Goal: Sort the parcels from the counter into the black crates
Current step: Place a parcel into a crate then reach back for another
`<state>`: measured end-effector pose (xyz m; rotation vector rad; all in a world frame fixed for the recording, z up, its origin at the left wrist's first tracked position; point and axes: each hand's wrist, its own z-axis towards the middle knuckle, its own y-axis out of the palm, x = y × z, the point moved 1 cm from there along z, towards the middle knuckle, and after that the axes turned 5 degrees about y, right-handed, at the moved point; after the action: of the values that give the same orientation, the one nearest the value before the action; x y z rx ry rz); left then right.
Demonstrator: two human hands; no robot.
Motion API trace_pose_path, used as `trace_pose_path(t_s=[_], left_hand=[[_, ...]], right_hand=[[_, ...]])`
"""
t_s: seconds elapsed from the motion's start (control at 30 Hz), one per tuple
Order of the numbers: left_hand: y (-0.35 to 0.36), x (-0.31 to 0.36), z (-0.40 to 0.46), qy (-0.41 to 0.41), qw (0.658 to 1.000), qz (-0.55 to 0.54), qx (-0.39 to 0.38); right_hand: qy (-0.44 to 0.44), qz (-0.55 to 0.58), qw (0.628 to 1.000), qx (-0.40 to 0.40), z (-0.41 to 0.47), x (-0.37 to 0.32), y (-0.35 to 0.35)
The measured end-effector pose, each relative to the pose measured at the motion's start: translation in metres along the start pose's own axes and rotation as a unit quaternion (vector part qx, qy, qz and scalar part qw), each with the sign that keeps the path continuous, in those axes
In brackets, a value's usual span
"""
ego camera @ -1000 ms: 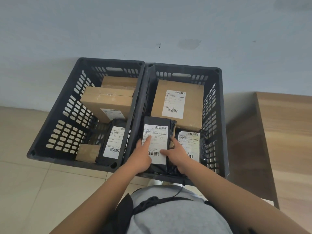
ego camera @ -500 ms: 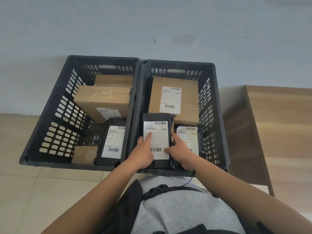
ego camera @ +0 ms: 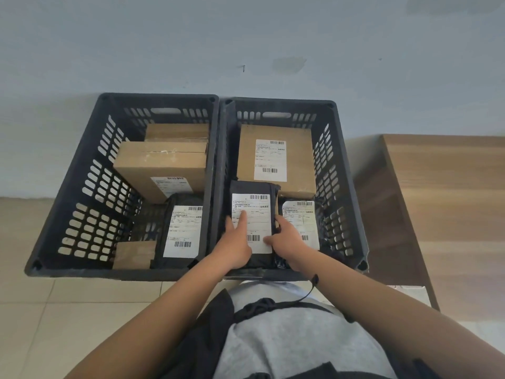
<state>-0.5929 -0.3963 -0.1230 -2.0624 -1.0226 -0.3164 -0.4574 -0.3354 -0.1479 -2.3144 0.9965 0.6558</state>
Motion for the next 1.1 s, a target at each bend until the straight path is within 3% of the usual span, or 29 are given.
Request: trace_pose_path(t_s=[0.17, 0.33, 0.47, 0.63, 0.9, 1.1], left_hand=[[-0.001, 0.001, -0.005, 0.029, 0.999, -0.033, 0.022], [-0.004, 0.014, -0.013, 0.118, 0.985, -0.055, 0.112], [0.004, 0.049, -0.022, 0.200, 0.970, -0.134, 0.035], [0.038, 0.088, -0.026, 0.242, 0.948, -0.188, -0.086], [0.096, 0.185, -0.051, 0.251, 0.937, -0.202, -0.133], [0.191, 0.253, -0.081, 0.228, 0.932, -0.244, -0.143]], right_hand=[[0.004, 0.017, 1.000, 0.014, -0.008, 0.004, 0.000], [-0.011, 0.098, 0.992, 0.077, -0.044, 0.003, -0.022], [0.011, 0.243, 0.959, 0.145, -0.083, 0.025, -0.062], [0.006, 0.365, 0.898, 0.247, -0.129, 0.064, -0.104], [-0.046, 0.472, 0.828, 0.300, -0.179, 0.122, -0.174], [-0.060, 0.510, 0.801, 0.308, -0.227, 0.196, -0.234]])
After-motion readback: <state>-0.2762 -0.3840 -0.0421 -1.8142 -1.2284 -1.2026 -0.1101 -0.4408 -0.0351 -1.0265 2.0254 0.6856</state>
